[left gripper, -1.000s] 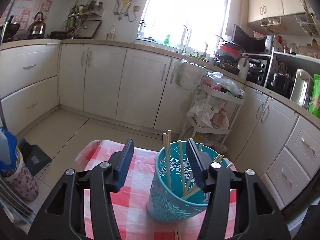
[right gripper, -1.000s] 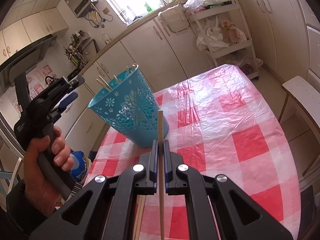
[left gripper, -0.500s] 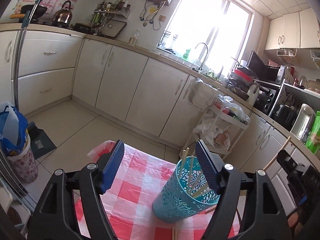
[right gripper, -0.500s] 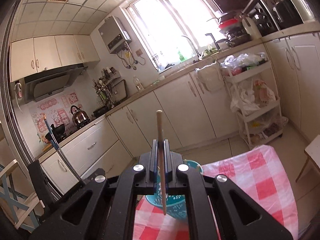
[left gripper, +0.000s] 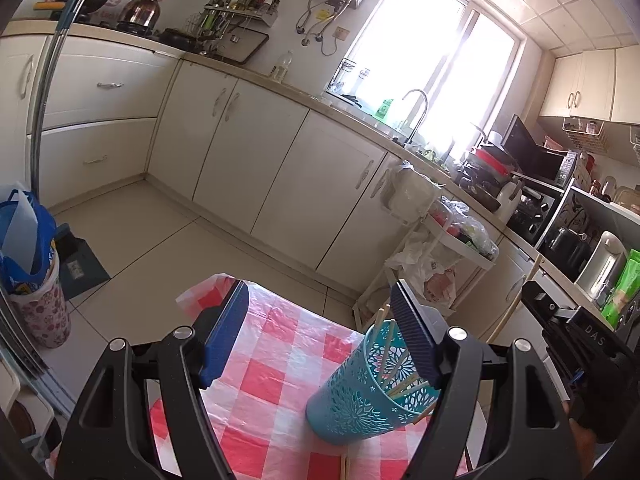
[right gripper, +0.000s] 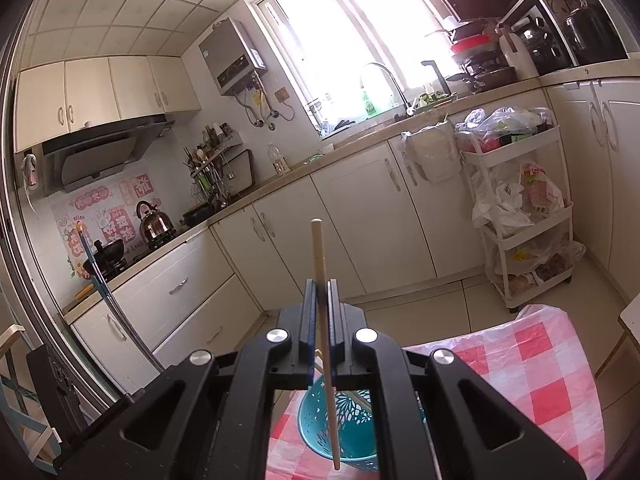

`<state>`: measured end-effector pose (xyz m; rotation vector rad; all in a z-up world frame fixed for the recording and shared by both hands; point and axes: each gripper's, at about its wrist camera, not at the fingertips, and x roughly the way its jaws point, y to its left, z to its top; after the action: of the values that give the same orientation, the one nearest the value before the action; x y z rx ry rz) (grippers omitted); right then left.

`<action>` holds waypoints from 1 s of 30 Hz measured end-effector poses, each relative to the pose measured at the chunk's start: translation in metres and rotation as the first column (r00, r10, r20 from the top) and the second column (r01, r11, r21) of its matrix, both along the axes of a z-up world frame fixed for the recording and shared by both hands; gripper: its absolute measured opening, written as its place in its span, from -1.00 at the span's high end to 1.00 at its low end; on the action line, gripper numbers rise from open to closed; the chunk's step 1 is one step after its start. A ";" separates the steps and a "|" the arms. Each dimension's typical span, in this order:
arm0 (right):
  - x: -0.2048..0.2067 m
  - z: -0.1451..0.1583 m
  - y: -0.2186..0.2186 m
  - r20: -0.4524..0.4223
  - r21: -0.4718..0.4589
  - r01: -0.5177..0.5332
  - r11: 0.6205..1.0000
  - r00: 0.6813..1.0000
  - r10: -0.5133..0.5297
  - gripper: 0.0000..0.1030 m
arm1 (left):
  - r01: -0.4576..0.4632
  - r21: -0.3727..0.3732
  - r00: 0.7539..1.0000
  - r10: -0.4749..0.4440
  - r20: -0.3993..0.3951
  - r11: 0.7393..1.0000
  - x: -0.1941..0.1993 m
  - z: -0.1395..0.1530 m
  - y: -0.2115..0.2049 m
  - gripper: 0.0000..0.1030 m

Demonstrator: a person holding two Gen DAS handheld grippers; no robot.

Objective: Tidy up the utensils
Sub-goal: 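Carry the stick over the teal cup and lower it inside, then open the right tool and withdraw it from the cup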

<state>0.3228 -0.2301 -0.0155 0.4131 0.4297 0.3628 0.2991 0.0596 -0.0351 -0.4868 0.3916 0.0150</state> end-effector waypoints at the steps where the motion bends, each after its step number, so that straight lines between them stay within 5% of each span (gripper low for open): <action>1: 0.000 0.000 -0.001 -0.004 0.006 0.000 1.000 1.000 0.000 0.88 | 0.001 0.000 1.000 -0.001 0.000 1.000 0.000 0.000 0.000 -0.36; 16: 0.004 0.001 0.000 -0.004 -0.024 0.003 1.000 1.000 -0.003 0.88 | 0.026 -0.005 1.000 -0.026 -0.011 1.000 0.002 -0.003 -0.005 -0.36; 30: 0.034 -0.046 0.008 -0.215 -0.151 -0.009 0.988 0.976 -0.024 0.88 | 0.048 0.016 0.998 -0.047 -0.047 0.999 0.008 -0.005 -0.011 -0.36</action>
<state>0.3566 -0.2225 -0.0619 0.3065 0.6642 0.2761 0.3074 0.0486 -0.0401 -0.4606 0.4489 -0.0166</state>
